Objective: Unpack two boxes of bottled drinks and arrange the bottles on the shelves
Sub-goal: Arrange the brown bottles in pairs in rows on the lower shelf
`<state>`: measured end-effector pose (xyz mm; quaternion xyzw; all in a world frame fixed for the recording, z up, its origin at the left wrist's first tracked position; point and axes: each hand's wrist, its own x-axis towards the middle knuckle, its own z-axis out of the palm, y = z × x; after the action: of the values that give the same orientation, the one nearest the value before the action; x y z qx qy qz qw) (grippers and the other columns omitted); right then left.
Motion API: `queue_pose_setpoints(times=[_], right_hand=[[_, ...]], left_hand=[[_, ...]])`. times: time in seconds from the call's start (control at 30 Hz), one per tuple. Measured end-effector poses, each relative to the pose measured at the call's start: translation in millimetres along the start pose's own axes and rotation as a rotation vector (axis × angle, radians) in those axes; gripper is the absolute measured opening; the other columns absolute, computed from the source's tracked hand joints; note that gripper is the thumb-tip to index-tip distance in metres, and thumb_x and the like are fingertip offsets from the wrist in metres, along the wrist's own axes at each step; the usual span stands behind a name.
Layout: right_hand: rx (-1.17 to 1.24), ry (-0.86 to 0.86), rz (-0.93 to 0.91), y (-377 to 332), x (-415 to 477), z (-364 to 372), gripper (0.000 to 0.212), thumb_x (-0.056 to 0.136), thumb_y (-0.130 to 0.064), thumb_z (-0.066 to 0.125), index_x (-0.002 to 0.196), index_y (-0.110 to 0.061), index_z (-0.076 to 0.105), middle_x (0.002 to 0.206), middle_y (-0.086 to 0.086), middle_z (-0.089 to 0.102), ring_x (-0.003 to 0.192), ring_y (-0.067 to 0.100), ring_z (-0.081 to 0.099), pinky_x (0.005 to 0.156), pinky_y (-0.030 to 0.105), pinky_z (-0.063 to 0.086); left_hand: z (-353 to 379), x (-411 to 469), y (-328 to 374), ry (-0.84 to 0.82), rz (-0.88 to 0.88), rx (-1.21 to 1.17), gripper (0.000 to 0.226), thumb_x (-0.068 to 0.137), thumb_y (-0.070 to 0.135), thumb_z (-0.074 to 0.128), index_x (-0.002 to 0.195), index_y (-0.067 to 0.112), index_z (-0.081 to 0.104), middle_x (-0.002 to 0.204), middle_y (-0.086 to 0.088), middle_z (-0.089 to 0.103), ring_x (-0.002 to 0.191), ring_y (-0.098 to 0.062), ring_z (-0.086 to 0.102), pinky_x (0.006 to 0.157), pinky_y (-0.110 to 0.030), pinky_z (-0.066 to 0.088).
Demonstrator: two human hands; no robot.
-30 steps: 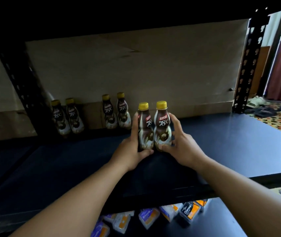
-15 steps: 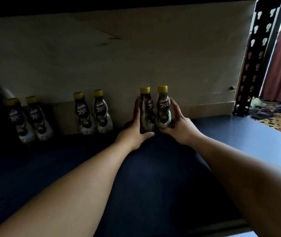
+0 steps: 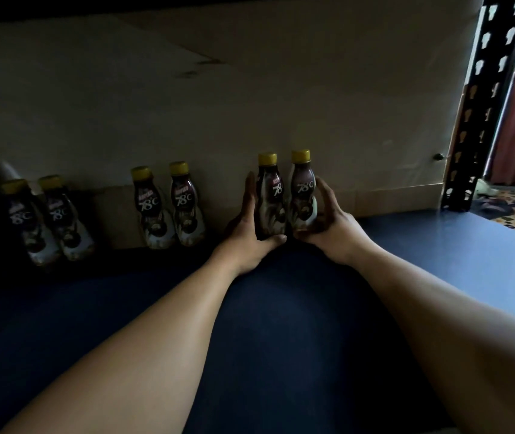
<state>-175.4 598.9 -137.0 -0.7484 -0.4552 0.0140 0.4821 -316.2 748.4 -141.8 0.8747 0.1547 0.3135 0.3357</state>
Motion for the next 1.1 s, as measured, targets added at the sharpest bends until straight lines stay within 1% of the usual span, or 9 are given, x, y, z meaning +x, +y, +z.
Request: queue_pose_setpoints(times=[0.17, 0.33, 0.43, 0.53, 0.67, 0.73, 0.83, 0.97, 1.1], right_hand=[[-0.031, 0.027, 0.004, 1, 2, 0, 0.101, 0.085, -0.028, 0.081, 0.159, -0.047, 0.014, 0.129, 0.002, 0.068, 0.109, 0.024, 0.066, 0.083, 0.024, 0.043], [-0.016, 0.033, -0.002, 2, 3, 0, 0.102, 0.084, -0.028, 0.083, 0.158, -0.048, 0.017, 0.128, -0.003, 0.067, 0.107, 0.018, 0.064, 0.084, 0.021, 0.042], [0.020, 0.031, 0.017, 3, 3, 1, 0.105, 0.081, -0.028, 0.085, 0.158, -0.047, 0.016, 0.123, -0.006, 0.067, 0.105, 0.013, 0.063, 0.087, 0.020, 0.042], [0.004, 0.039, 0.015, 5, 4, 0, 0.104, 0.081, -0.028, 0.084, 0.158, -0.046, 0.017, 0.127, 0.001, 0.070, 0.114, 0.021, 0.066, 0.091, 0.025, 0.046], [-0.098, 0.057, 0.005, 2, 4, 1, 0.097, 0.086, -0.032, 0.079, 0.157, -0.046, 0.016, 0.124, 0.011, 0.071, 0.111, 0.035, 0.066, 0.093, 0.039, 0.053], [-0.123, 0.059, 0.012, 1, 4, 1, 0.096, 0.087, -0.036, 0.077, 0.155, -0.051, 0.012, 0.121, 0.014, 0.071, 0.107, 0.038, 0.067, 0.092, 0.043, 0.054], [-0.109, 0.061, 0.024, 2, 5, 1, 0.097, 0.086, -0.037, 0.076, 0.152, -0.058, 0.007, 0.121, 0.013, 0.072, 0.106, 0.036, 0.068, 0.092, 0.045, 0.055], [-0.070, 0.063, 0.010, 1, 4, 0, 0.099, 0.085, -0.036, 0.076, 0.152, -0.063, 0.009, 0.125, 0.010, 0.071, 0.110, 0.032, 0.068, 0.095, 0.044, 0.055], [-0.087, 0.050, -0.022, 0, 2, -1, 0.097, 0.088, -0.039, 0.074, 0.152, -0.064, 0.007, 0.132, 0.007, 0.068, 0.118, 0.032, 0.064, 0.097, 0.043, 0.053]], left_hand=[[0, 3, -4, 0.026, -0.002, -0.006, 0.121, 0.088, 0.020, 0.078, 0.146, 0.065, -0.018, 0.147, 0.033, 0.017, 0.138, 0.003, 0.023, 0.120, -0.027, 0.023], [1, 7, -10, 0.025, -0.008, -0.020, 0.113, 0.089, 0.017, 0.076, 0.156, 0.050, -0.009, 0.147, 0.026, 0.024, 0.136, 0.005, 0.023, 0.113, -0.018, 0.022], [1, 9, -10, 0.031, -0.002, -0.009, 0.116, 0.087, 0.020, 0.079, 0.157, 0.046, -0.009, 0.154, 0.022, 0.022, 0.138, 0.005, 0.020, 0.114, -0.018, 0.019], [2, 11, -12, 0.021, -0.026, -0.024, 0.116, 0.087, 0.019, 0.079, 0.156, 0.050, -0.009, 0.148, 0.027, 0.023, 0.142, 0.002, 0.022, 0.116, -0.021, 0.020], [3, 13, -14, 0.032, -0.061, -0.024, 0.114, 0.089, 0.018, 0.076, 0.152, 0.058, -0.010, 0.159, 0.015, 0.029, 0.143, -0.005, 0.025, 0.120, -0.030, 0.024], [3, 13, -13, 0.030, -0.066, -0.027, 0.113, 0.090, 0.016, 0.075, 0.154, 0.056, -0.009, 0.155, 0.019, 0.028, 0.141, -0.002, 0.023, 0.119, -0.027, 0.022], [3, 12, -10, 0.023, -0.060, -0.031, 0.111, 0.092, 0.015, 0.074, 0.155, 0.052, -0.009, 0.143, 0.025, 0.025, 0.134, 0.003, 0.020, 0.113, -0.022, 0.019], [3, 10, -9, 0.019, -0.074, -0.022, 0.109, 0.093, 0.018, 0.072, 0.154, 0.054, -0.011, 0.160, 0.015, 0.024, 0.135, 0.001, 0.020, 0.112, -0.022, 0.019], [4, 9, -10, 0.038, -0.079, 0.004, 0.109, 0.092, 0.023, 0.073, 0.154, 0.054, -0.011, 0.165, 0.008, 0.022, 0.150, -0.014, 0.022, 0.113, -0.024, 0.019]])
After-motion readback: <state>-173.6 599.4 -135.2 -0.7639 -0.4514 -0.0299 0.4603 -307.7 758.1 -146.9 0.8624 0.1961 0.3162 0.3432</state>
